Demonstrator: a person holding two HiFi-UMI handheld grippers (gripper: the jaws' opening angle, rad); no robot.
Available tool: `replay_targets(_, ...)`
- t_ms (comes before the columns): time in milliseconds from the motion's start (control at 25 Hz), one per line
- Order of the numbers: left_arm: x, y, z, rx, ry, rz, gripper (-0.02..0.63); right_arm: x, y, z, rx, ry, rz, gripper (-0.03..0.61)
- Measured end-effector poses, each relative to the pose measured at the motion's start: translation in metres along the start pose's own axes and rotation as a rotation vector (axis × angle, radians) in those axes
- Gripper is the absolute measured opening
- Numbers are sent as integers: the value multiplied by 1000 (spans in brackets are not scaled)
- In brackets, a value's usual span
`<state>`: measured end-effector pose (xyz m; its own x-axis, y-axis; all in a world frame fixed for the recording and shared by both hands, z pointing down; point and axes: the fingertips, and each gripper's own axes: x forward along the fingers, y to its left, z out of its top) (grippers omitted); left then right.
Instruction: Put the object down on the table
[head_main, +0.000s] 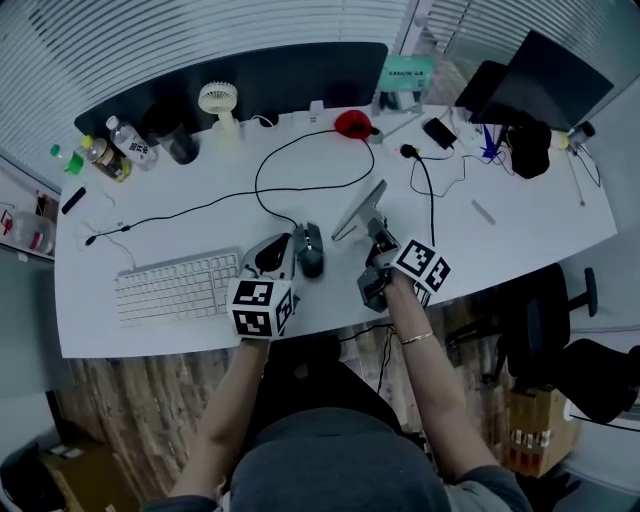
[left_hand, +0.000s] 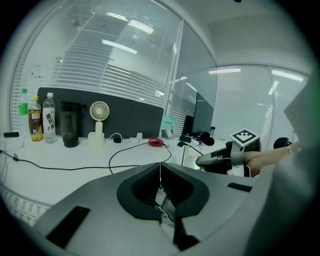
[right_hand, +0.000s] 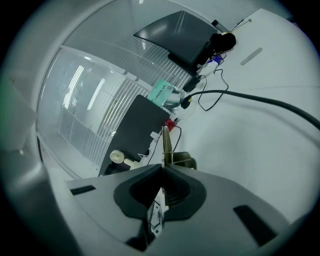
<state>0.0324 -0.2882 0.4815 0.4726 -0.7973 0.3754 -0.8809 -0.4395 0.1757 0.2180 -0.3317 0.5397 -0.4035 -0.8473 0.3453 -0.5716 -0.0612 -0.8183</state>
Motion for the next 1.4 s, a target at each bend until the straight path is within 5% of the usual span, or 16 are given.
replay_targets(1400,26,-19,-6,-7,45,-7,24,12,-39,3,204,30,8,27)
